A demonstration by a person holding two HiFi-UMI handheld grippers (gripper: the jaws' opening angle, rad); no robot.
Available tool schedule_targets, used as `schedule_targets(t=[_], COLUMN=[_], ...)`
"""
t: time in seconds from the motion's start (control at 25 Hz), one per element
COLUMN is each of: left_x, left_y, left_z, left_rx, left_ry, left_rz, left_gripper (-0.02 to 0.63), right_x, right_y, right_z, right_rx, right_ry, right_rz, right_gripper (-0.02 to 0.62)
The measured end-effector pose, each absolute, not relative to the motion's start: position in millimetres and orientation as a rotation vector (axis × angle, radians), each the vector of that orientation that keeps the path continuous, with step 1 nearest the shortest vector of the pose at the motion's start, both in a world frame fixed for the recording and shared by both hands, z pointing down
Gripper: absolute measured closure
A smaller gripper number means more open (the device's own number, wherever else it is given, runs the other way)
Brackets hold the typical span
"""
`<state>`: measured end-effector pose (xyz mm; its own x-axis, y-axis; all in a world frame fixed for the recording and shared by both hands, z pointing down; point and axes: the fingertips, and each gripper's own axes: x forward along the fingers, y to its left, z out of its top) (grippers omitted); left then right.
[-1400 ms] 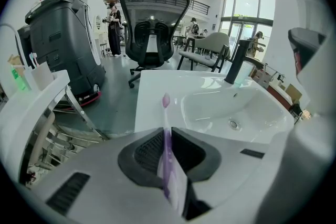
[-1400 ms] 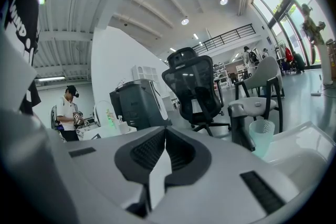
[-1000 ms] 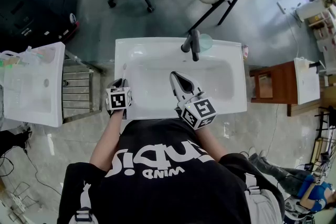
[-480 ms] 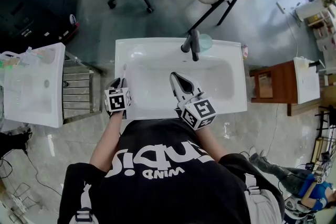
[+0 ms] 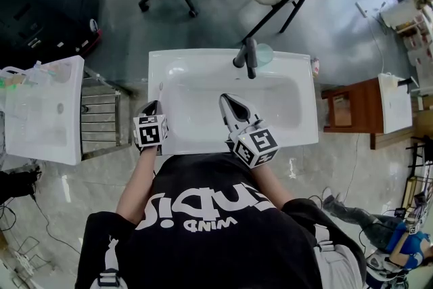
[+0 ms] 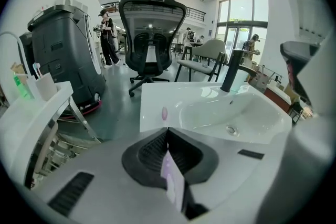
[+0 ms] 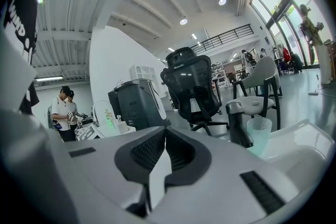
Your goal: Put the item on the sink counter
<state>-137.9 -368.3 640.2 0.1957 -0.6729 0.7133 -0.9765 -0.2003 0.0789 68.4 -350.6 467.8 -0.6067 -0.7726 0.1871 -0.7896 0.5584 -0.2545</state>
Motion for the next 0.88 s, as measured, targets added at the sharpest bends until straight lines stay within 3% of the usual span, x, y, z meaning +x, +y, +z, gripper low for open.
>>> schedule_targets(t=[0.88], left_x=[-71.6], left_y=[-359.1], left_z=[401.5], left_rx=[2.623], left_ry=[-1.420], left_rz=[0.156], left_gripper=[0.585], right_x=[67.1], right_y=[-352.8], right_z=[432.3], right_rx=[1.366], right_ry=[-2.801], right_rz=[0.389], right_gripper=[0.577])
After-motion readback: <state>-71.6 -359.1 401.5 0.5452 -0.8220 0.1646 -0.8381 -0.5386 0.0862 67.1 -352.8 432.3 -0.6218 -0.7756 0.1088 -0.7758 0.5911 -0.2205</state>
